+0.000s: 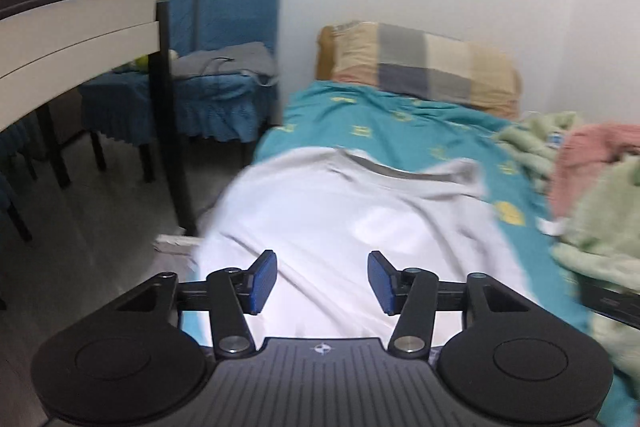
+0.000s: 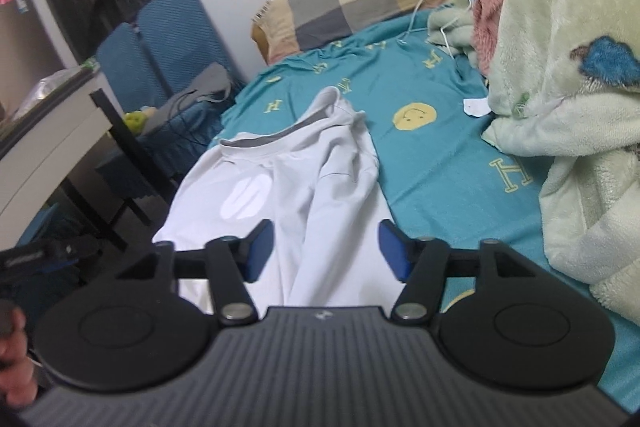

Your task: Fold clothes

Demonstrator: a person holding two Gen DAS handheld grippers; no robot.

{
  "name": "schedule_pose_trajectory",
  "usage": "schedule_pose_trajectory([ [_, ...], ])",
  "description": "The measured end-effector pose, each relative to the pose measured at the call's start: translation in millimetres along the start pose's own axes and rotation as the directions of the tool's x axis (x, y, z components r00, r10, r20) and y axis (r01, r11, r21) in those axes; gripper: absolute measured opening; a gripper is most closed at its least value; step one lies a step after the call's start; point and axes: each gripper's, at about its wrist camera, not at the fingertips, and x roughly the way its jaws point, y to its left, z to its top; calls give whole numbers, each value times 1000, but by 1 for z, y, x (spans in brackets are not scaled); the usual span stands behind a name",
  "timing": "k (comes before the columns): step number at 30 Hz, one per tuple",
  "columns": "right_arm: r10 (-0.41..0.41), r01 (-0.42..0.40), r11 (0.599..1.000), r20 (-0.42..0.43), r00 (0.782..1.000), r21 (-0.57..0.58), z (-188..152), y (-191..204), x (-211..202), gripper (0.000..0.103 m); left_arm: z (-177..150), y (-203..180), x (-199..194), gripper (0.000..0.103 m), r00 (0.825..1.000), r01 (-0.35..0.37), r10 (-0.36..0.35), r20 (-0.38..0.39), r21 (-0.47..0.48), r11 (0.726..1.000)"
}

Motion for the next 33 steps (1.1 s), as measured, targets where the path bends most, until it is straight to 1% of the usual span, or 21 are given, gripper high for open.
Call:
schedule_pose_trajectory([
  [1,8,-8,1000,7,1000,-3,-1,0,-3,24,-6,-8,-6,56,1000,27,-27,2,-6,1000],
  [2,17,-17,1000,15,1000,-8,-2,1,-6,3,-13,-16,-9,56,999,49,-49,1,0,999],
  [3,17,-16,1000,25,1000,-12,-3,1,-9,7,-20,-21,-10,56,998,62,-62,0,16,998],
  [6,23,-23,1000,32,999,-12,-2,4,-13,7,-34,-28,-9,56,998,57,-56,-20,34,998],
  [9,22,-22,1000,10,1000,-17,10,11,5,7,-33,-7,4,56,998,58,-58,-6,26,998],
  [11,-7,6,999,-22,1000,-36,20,20,44,7,-27,7,15,56,998,59,-59,0,10,998],
  [14,-52,47,997,-69,996,-65,34,32,104,7,-15,34,42,56,997,72,-71,3,-32,997],
  [18,-112,99,989,-128,985,-107,54,48,184,7,-13,56,67,56,998,55,-55,8,-72,996],
  [20,-143,124,984,-157,977,-129,64,56,223,7,-17,65,82,56,999,31,-33,-21,-89,996],
  [22,-175,149,978,-178,968,-148,74,62,261,7,-22,72,99,56,996,51,-59,-60,-131,990],
  [24,-209,186,971,-155,966,-148,81,58,284,7,-25,78,115,56,991,78,-94,-92,-168,983],
  [28,-272,256,956,-108,956,-143,95,48,327,7,-33,79,136,56,988,78,-97,-122,-154,985],
  [32,-281,275,955,-48,959,-109,115,31,339,6,-38,79,145,56,987,68,-89,-137,-153,986],
  [33,-273,269,957,-27,962,-112,118,30,332,6,-38,77,146,56,987,63,-84,-140,-149,987],
])
